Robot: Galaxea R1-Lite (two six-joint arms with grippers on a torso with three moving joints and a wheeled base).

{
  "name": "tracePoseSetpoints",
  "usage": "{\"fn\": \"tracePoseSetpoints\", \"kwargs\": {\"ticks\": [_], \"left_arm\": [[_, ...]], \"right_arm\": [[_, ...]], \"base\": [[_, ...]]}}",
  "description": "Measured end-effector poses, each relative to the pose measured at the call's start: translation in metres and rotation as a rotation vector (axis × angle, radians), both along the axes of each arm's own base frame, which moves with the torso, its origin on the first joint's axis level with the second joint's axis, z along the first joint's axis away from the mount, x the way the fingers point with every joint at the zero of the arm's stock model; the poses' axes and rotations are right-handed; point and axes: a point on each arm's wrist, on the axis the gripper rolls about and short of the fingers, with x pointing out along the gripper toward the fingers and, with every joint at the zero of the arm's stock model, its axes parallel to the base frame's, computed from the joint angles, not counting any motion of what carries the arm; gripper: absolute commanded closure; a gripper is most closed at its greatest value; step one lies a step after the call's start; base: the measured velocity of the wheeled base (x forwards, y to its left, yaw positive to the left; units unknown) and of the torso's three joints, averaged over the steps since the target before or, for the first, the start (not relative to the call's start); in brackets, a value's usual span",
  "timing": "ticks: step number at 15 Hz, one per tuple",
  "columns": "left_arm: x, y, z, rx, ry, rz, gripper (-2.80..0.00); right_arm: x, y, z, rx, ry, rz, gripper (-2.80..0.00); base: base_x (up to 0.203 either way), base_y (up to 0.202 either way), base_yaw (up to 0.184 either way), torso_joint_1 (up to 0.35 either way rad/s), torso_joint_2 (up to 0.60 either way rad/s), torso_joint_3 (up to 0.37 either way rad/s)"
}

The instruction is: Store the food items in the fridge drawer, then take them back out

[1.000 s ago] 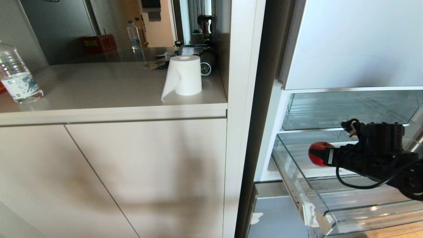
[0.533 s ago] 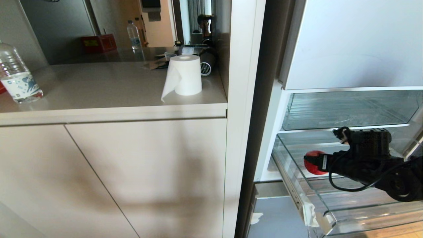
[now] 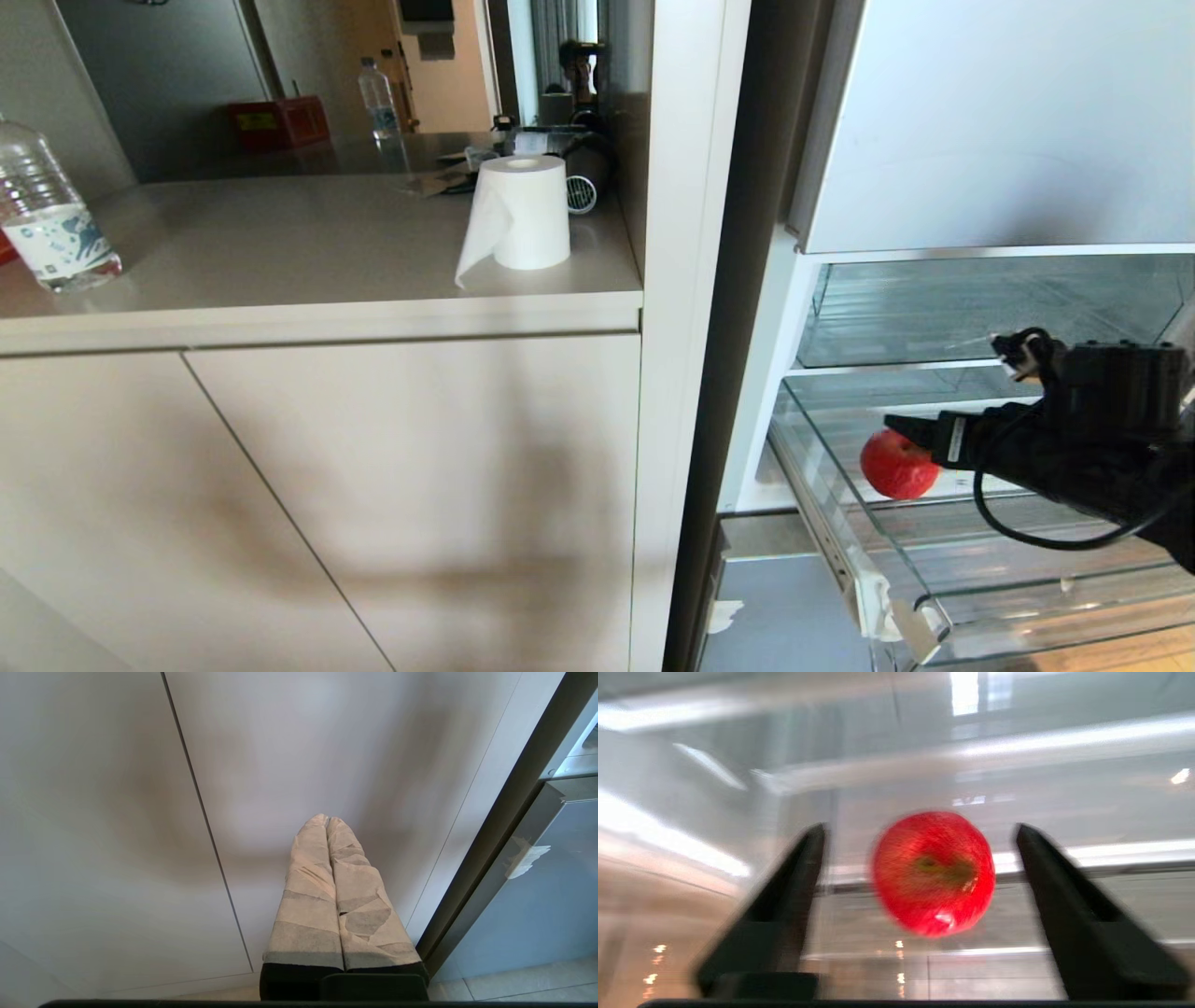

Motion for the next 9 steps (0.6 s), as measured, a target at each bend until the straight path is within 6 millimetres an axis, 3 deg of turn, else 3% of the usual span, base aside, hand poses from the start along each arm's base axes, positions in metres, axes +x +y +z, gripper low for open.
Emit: {"fn": "tracePoseSetpoints", "kwargs": {"ticks": [5,7,9], "left_arm": [[0.0,0.0,0.0,0.0,0.0,0.0,0.0],[0.0,0.0,0.0,0.0,0.0,0.0,0.0],[0.0,0.0,0.0,0.0,0.0,0.0,0.0]], "right_arm": [[-0.103,-0.002,0.055,0.001,-0.224,-0.003,0.0],[-0.151,-0.003,0.064,-0.001,-0.331,-0.005,0.0],[-0.198,-0.004,0.054,-0.027,-0.392,-0.003,0.0]], "base": [[0.0,0.0,0.0,0.0,0.0,0.0],[0.0,0.0,0.0,0.0,0.0,0.0],[0.0,0.0,0.0,0.0,0.0,0.0]]}}
